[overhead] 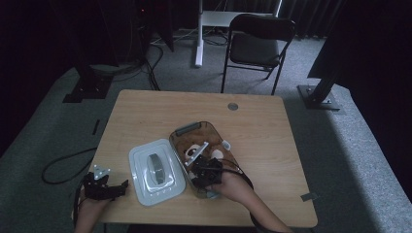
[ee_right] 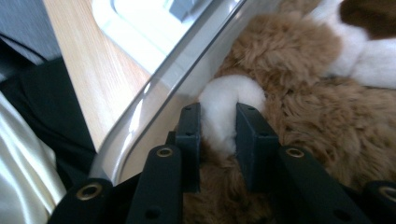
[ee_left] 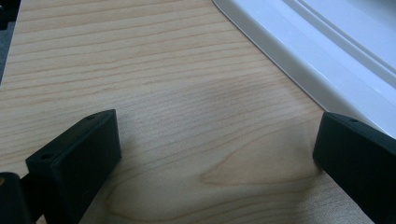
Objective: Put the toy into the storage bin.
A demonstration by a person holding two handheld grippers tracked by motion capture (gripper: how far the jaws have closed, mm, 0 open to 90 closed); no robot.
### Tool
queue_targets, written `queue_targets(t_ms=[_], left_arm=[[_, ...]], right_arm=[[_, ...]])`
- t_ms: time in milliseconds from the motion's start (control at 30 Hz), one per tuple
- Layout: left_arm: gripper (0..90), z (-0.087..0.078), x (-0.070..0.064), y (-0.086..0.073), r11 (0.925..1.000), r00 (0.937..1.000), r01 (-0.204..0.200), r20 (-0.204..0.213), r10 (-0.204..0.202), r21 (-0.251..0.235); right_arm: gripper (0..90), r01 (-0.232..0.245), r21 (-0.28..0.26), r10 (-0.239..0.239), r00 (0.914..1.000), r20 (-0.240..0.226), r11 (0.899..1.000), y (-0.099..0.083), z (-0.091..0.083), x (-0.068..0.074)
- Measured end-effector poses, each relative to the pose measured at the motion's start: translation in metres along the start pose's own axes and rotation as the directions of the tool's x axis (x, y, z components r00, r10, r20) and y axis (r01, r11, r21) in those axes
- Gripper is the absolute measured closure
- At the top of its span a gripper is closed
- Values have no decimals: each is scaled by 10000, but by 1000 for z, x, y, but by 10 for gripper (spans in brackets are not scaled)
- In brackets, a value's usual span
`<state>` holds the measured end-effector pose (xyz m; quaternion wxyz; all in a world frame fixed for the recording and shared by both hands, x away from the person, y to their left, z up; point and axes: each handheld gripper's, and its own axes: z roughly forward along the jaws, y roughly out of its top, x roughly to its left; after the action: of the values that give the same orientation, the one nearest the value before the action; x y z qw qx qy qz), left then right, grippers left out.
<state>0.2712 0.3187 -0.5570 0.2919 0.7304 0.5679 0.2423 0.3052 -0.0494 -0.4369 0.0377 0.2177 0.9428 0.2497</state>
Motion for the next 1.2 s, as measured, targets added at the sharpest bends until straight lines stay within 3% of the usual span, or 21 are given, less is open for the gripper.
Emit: queue_targets(t_ms=[133, 200, 233, 300, 333, 367, 400, 433, 467, 500, 633, 767, 900, 1033, 1133, 1200], left_arm=[[15, 0, 0, 0, 10000, 10000, 16, 1, -16, -15], [15, 0, 0, 0, 10000, 10000, 13, 0, -13, -12], [15, 0, 0, 0, 10000, 10000, 13, 0, -13, -13], [15, 0, 0, 0, 10000, 10000, 19, -1, -19, -18], [15, 0, 0, 0, 10000, 10000, 31, -1, -31, -32], [15, 0, 0, 0, 10000, 10000, 10, -3, -10, -18], [15, 0, 0, 0, 10000, 10000, 10, -3, -10, -18], [15, 0, 0, 0, 10000, 10000, 12, 0, -12, -25], [15, 0, 0, 0, 10000, 10000, 12, 0, -12, -25], [15, 0, 0, 0, 10000, 10000, 11, -3, -11, -24], [15, 0, 0, 0, 10000, 10000, 14, -8, -14, -23], [15, 0, 0, 0, 10000, 10000, 3, 2, -3, -17], [15, 0, 0, 0, 10000, 10000, 9, 5, -9, -18], [15, 0, 0, 0, 10000, 10000, 3, 12, -3, -18], [15, 0, 0, 0, 10000, 10000, 1, 12, -1, -19], [15, 0, 0, 0, 10000, 10000, -7, 21, 7, -21]], right_arm=[[641, -461, -755, 412, 9970, -659, 9961, -3, -18, -6], [607, -562, -960, 492, 9960, -740, 9938, -5, -24, -8], [582, -840, -1597, 799, 9963, -321, 9836, -8, -42, -19], [584, -1016, -1799, 993, 9948, -218, 9784, -9, -47, -23], [597, -1249, -2079, 1257, 9920, -94, 9701, -11, -53, -30], [635, -1648, -2581, 1789, 9833, 322, 9520, -15, -64, -47], [635, -1648, -2581, 1789, 9833, 322, 9520, -15, -64, -47], [672, -1978, -2797, 2220, 9734, 571, 9395, -17, -68, -62], [672, -1978, -2797, 2220, 9734, 571, 9395, -17, -68, -62], [700, -2259, -2805, 2545, 9645, 699, 9329, -17, -68, -75], [723, -2777, -2712, 3026, 9516, 538, 9216, -16, -60, -93], [726, -2809, -2574, 3039, 9512, 535, 9246, -12, -52, -96], [735, -2918, -1849, 3109, 9467, 842, 9384, 0, -27, -103], [741, -2540, -1061, 2691, 9483, 1683, 9614, 9, -7, -100], [726, -2320, -696, 2417, 9469, 2119, 9702, 15, -4, -97], [696, -2376, -745, 2481, 9460, 2088, 9685, 16, -5, -96]])
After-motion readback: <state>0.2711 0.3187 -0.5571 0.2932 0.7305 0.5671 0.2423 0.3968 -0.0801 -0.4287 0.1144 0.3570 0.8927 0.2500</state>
